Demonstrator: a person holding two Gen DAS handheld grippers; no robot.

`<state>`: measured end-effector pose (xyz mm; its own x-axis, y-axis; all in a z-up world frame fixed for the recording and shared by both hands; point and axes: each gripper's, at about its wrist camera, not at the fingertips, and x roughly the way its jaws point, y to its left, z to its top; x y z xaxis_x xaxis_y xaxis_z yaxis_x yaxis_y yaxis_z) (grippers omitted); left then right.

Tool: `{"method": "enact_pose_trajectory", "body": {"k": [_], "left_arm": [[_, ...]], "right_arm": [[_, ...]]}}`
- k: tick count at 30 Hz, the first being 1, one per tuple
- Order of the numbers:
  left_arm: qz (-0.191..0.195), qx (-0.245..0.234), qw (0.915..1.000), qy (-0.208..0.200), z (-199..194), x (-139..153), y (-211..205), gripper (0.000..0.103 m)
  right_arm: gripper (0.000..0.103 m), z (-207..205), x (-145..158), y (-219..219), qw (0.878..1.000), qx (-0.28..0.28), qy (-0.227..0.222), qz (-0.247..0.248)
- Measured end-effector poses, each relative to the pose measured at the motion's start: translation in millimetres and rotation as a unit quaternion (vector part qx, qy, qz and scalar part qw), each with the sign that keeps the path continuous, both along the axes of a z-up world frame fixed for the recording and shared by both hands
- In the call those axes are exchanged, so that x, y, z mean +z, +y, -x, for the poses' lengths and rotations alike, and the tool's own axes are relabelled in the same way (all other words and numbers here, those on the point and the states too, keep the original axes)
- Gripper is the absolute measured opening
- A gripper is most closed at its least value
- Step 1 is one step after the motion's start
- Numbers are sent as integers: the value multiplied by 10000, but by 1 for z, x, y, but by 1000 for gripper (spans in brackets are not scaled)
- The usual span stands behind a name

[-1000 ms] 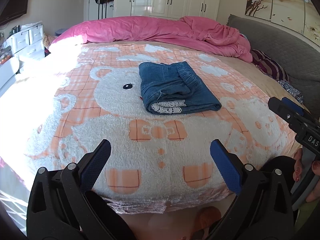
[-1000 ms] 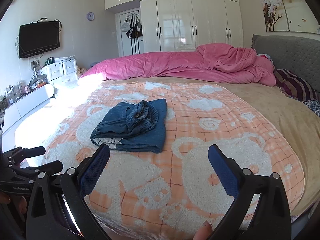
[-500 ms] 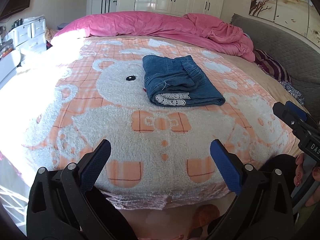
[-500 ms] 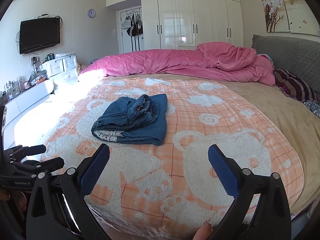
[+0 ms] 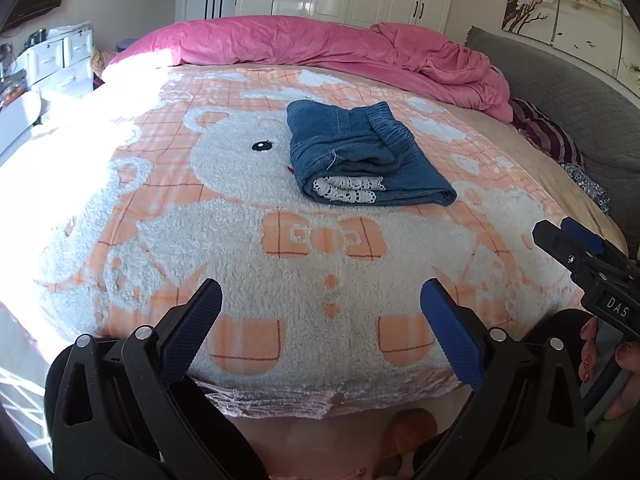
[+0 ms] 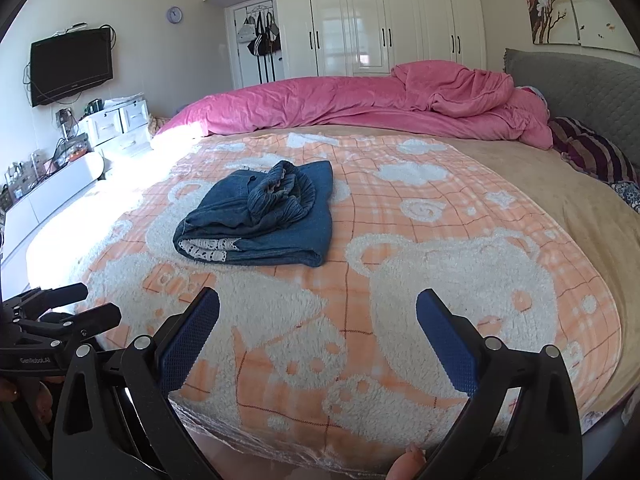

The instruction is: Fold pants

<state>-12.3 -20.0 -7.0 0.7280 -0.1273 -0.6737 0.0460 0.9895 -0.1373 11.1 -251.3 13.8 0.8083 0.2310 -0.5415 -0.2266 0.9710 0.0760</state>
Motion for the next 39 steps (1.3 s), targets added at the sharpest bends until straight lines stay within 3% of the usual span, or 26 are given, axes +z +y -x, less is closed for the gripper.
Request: {"method": "enact_pose_trajectory", "body": {"k": [16, 39], "left_arm": [[-48, 114, 9993, 349, -13, -22, 3, 93], [-139, 188, 9993, 305, -11, -17, 2, 93]], "right_arm": [[98, -17, -24, -2, 9994, -39, 356, 23], [98, -16, -24, -1, 9994, -34, 332, 51]]}}
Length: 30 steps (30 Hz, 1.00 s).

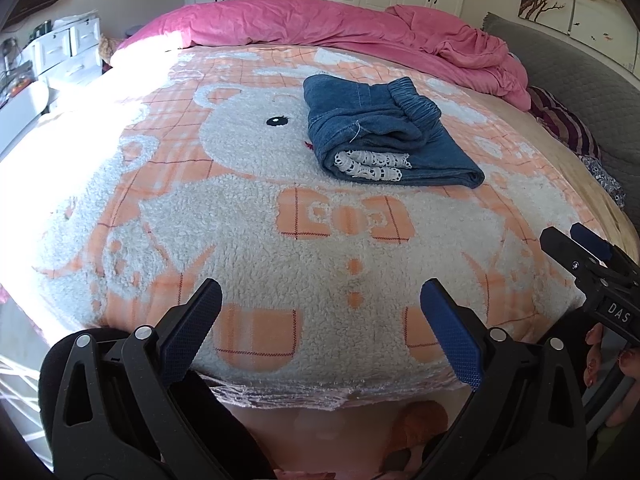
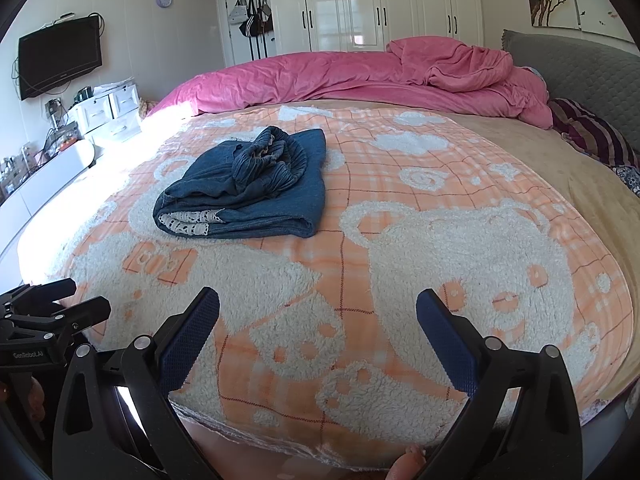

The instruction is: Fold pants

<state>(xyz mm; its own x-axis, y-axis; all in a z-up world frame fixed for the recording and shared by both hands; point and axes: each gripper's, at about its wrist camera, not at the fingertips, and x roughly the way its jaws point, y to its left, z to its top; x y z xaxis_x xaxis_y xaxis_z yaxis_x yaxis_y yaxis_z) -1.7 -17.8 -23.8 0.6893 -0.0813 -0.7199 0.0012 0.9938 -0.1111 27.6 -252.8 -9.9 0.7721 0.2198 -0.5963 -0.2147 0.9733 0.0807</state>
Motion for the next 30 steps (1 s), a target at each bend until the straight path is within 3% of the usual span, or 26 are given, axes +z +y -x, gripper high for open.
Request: {"method": "enact_pose_trajectory", "body": {"k": [30], "left_arm": [[-99, 1, 9999, -71, 3, 6, -4, 93]], "right_arm": [[98, 1, 0, 1, 10000, -9, -3, 75]]}}
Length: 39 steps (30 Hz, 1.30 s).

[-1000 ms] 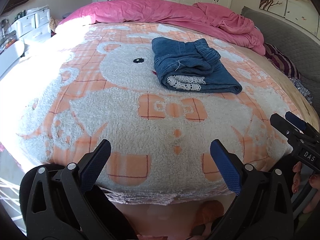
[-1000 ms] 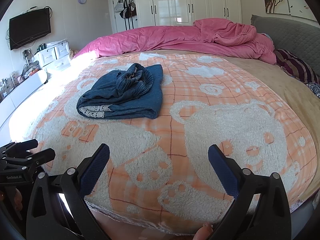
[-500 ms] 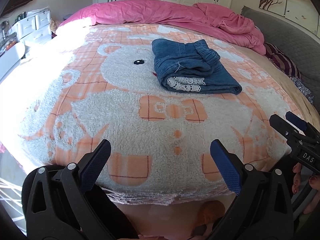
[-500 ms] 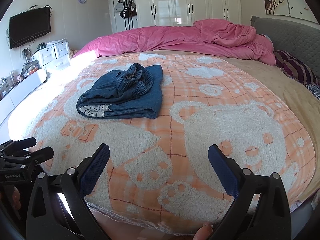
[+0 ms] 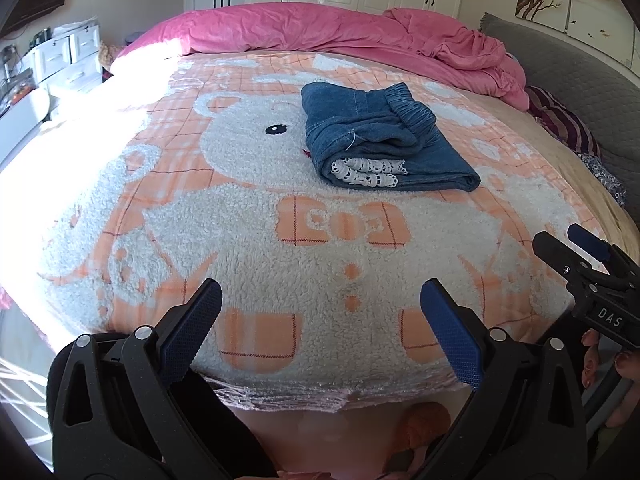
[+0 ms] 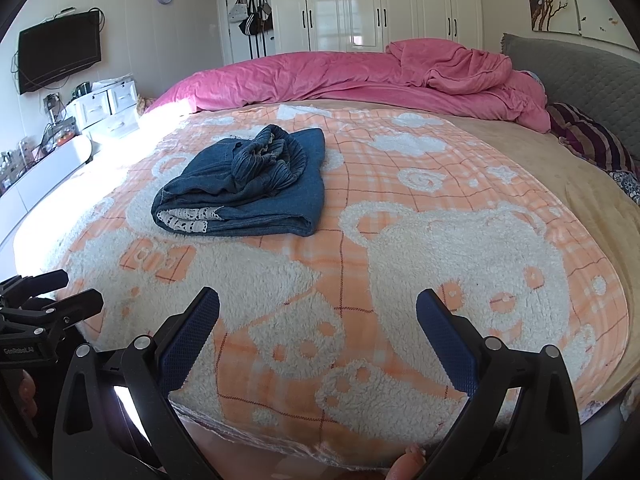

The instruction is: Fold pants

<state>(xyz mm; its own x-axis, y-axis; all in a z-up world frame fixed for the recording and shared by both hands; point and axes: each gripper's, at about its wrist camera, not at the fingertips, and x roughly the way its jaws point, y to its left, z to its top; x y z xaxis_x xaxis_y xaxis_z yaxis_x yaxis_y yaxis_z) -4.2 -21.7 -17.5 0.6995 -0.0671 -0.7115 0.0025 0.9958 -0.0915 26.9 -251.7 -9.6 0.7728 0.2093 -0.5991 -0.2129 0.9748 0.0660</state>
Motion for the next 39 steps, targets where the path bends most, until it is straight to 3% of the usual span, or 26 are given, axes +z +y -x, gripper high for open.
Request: {"method": "enact_pose_trajectory", "body": {"k": [33, 36, 39], "left_arm": [[-136, -42, 9997, 208, -6, -3, -3, 93], [-11, -138, 9996, 231, -9, -3, -1, 93], [533, -378, 9976, 223, -15, -3, 7, 93]], "right_arm": [[98, -4, -6, -3, 9999, -63, 97, 16], [98, -7, -8, -7, 9997, -140, 202, -67], [98, -13, -9, -12, 9989, -235, 342, -201]]}}
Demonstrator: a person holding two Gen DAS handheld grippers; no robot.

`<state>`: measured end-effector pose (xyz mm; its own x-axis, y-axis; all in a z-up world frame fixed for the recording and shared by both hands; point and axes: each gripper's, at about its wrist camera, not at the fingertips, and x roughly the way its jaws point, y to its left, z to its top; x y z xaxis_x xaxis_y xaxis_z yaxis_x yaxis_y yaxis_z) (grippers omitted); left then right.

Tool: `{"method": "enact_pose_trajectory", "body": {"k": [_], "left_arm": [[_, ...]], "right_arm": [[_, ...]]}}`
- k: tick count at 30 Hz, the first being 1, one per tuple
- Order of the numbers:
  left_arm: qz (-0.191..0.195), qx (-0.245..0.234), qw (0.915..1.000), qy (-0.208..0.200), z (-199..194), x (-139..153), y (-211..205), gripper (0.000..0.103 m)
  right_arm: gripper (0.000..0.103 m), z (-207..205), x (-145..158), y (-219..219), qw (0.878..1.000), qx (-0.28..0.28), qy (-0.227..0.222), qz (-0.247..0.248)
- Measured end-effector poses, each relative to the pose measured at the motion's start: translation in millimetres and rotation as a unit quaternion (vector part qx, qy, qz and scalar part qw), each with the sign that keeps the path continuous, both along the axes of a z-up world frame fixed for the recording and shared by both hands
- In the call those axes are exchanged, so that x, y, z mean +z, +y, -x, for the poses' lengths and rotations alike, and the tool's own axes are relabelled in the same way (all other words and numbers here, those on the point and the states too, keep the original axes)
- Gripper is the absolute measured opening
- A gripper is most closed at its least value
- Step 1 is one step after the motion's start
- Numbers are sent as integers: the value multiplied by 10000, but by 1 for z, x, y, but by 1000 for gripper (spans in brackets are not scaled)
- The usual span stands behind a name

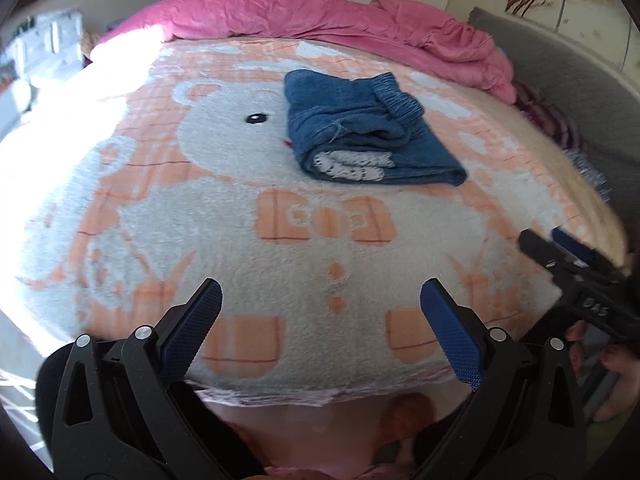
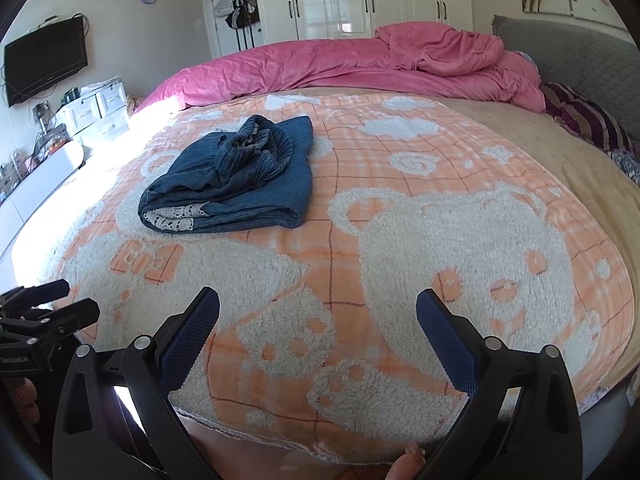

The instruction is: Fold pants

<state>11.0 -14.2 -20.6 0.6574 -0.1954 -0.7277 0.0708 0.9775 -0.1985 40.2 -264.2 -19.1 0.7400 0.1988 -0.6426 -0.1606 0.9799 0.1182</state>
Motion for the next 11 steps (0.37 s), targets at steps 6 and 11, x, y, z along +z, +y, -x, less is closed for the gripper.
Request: {"method": "enact_pose_trajectory", "body": {"k": [6, 11], "left_arm": [[7, 950, 9954, 124, -46, 7, 60, 93], [-197, 1711, 9844, 353, -111, 13, 130, 93]], "right_arm": [[98, -29, 15, -37, 9988, -499, -13, 8], [98, -90, 29, -98, 9917, -1232, 157, 338]]}}
